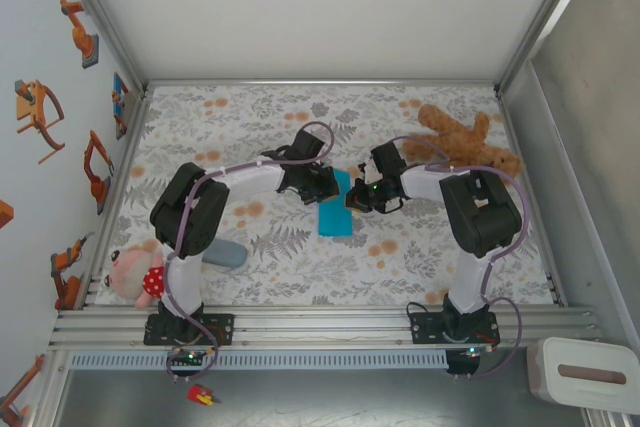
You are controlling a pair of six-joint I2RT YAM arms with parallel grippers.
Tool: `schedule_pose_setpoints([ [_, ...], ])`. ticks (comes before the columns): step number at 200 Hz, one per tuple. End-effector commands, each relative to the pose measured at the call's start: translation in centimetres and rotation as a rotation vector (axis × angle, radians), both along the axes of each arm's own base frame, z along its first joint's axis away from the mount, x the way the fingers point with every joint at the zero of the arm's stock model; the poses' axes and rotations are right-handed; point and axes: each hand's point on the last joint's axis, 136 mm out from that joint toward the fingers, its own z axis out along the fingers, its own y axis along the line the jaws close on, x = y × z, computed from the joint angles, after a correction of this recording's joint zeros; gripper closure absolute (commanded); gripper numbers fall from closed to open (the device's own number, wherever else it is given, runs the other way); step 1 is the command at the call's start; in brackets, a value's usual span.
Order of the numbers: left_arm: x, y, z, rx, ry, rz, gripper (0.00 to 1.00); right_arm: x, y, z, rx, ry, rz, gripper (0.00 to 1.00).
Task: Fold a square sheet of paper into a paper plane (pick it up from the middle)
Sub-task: First fold the square sheet of paper in half at the center of the table.
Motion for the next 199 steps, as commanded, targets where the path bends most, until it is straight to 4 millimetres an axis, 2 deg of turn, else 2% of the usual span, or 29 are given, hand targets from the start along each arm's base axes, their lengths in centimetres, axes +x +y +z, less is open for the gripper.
schedule_pose_setpoints([
  [1,-0.9,-1.1,-0.4,-0.008,0.035,-0.049,0.95,-5.5,-7.6,-8.5,-0.416,0.213,-0.052,1.00],
  [33,-1.7,-0.7,-1.7,0.025,0.062,-0.064,0.97,-5.6,-7.8,-8.6,-0.425,0.219,-0.052,1.00],
  [63,-1.9,0.5,-3.0,0.078,0.056,-0.097,0.98,-5.8,-8.2,-8.8,-0.448,0.225,-0.054,1.00],
  [113,-2.1,4.0,-4.9,0.102,0.076,-0.125,0.98,-6.8,-9.3,-9.6,-0.504,0.257,-0.057,1.00],
  [139,-2.1,6.6,-5.5,0.101,0.106,-0.103,0.98,-7.2,-9.6,-9.8,-0.515,0.268,-0.059,1.00],
  [154,-1.7,8.0,-5.0,0.096,0.098,-0.071,0.98,-7.3,-9.6,-9.7,-0.518,0.267,-0.058,1.00],
  [175,-0.6,8.9,-3.0,0.086,0.047,-0.036,0.99,-7.1,-9.7,-9.6,-0.518,0.262,-0.060,1.00],
  [188,0.0,8.4,-1.4,0.053,0.010,-0.030,0.99,-7.0,-9.6,-9.5,-0.518,0.259,-0.061,1.00],
  [199,0.4,7.2,-0.1,-0.004,-0.018,-0.030,0.99,-7.0,-9.5,-9.5,-0.514,0.260,-0.062,1.00],
])
